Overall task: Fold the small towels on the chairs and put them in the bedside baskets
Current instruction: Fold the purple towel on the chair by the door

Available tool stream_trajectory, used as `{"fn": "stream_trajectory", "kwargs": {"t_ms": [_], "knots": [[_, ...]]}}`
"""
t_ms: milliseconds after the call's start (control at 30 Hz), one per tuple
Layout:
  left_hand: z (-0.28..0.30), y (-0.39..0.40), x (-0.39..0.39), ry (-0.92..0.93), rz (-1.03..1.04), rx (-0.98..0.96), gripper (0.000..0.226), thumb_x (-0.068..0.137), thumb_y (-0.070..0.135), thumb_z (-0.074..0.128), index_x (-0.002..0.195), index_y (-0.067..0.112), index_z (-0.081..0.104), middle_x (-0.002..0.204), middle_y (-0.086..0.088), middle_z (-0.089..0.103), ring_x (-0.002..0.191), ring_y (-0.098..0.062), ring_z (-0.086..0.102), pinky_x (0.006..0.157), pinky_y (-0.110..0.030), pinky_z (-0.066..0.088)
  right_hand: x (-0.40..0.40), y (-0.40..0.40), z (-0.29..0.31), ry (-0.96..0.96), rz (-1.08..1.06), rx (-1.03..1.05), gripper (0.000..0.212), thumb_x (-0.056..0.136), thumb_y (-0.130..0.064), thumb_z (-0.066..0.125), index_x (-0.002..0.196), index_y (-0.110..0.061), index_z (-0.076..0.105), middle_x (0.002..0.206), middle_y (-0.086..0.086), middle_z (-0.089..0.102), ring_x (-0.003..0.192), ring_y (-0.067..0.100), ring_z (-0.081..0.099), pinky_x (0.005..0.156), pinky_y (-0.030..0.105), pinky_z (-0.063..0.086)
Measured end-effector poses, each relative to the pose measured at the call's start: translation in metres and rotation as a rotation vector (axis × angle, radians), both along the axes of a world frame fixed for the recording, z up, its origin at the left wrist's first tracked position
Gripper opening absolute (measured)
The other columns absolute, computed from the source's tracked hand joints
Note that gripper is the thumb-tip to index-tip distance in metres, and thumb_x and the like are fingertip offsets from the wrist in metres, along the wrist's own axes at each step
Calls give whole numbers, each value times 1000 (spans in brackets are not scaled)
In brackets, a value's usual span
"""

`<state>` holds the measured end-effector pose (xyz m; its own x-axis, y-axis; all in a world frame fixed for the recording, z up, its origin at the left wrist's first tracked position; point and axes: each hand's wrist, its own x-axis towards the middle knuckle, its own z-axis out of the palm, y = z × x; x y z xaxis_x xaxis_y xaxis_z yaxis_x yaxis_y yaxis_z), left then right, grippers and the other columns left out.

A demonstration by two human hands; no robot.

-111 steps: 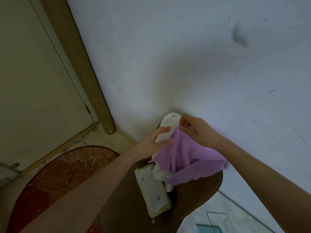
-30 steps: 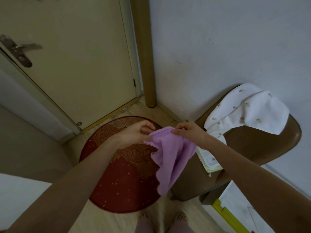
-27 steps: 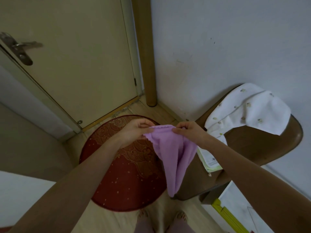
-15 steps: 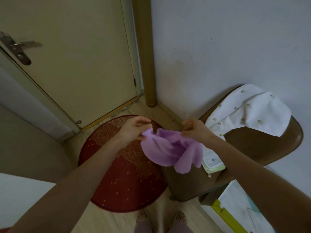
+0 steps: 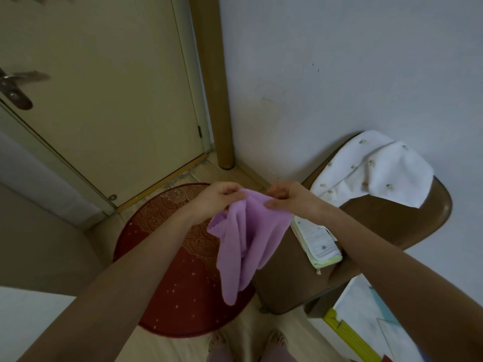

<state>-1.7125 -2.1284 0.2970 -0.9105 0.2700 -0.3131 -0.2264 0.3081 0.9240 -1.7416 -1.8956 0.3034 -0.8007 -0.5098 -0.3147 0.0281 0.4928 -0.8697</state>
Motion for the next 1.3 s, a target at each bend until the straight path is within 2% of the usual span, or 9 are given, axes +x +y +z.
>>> {"fn": "stream_trajectory", "kwargs": {"t_ms": [100, 200, 367, 533, 633, 867, 1033, 1167, 1300], "knots": [[-5, -8, -7, 44, 148, 3, 15, 97, 18, 57, 98, 8, 68, 79, -3, 66, 64, -10, 55, 55, -20, 43, 3, 3, -1, -9, -50, 79, 22, 88, -30, 70, 70, -20, 65, 63, -12, 60, 59, 3, 57, 58, 18, 42], [-11, -26, -11, 75, 307, -12, 14, 96, 14, 57, 95, 6, 68, 83, -7, 66, 70, -14, 57, 65, -28, 44, 6, 17, -4, -32, -90, 110, 16, 85, -30, 73, 83, -15, 72, 70, -7, 65, 68, 8, 62, 63, 20, 47], [-14, -46, -15, 112, 515, -90, 8, 96, 11, 57, 94, 10, 65, 71, -1, 58, 56, -8, 49, 47, -14, 41, 11, 29, -1, -106, -104, 59, 20, 91, -34, 65, 96, -16, 73, 87, 2, 72, 81, 18, 69, 73, 26, 54], [-3, -23, -3, 76, 419, 7, 10, 93, 11, 61, 103, 12, 65, 89, 2, 65, 53, 5, 54, 47, -15, 43, 10, 7, -9, -175, -324, -129, 20, 92, -26, 64, 102, -9, 68, 100, 16, 69, 91, 29, 67, 80, 42, 55], [8, -1, 10, -3, 228, 35, 17, 93, 18, 61, 109, 16, 68, 94, 6, 67, 52, 6, 54, 50, -12, 43, 12, -16, -5, -334, -436, -370, 17, 92, -8, 61, 106, 1, 61, 98, 13, 67, 86, 22, 67, 69, 32, 58], [7, 8, 22, -57, 167, 171, 17, 90, 28, 64, 103, 21, 71, 110, -11, 70, 100, -19, 66, 90, -31, 54, 8, -53, 2, -345, -630, -396, 19, 85, 3, 67, 83, -5, 51, 96, 24, 59, 103, 36, 65, 90, 52, 54], [3, -4, 21, -5, 265, 89, 20, 86, 12, 71, 105, 8, 71, 97, -10, 69, 76, -11, 66, 71, -18, 54, 13, -53, 6, -401, -454, -577, 14, 94, 3, 52, 105, 3, 61, 112, 26, 63, 101, 34, 64, 85, 38, 57], [9, -13, 20, -30, 227, 131, 12, 93, 11, 61, 96, 11, 72, 91, -3, 70, 79, -11, 62, 79, -22, 53, 16, -48, 8, -58, -127, -383, 22, 94, -1, 55, 113, -5, 65, 110, 13, 70, 102, 22, 67, 91, 32, 55], [10, -20, 18, -94, 125, 159, 17, 94, 15, 59, 91, 16, 76, 95, -7, 71, 91, -20, 62, 95, -39, 47, 15, -52, 24, 317, -41, -117, 12, 87, -9, 69, 97, -15, 71, 90, -7, 68, 80, 4, 65, 74, 18, 51]]}}
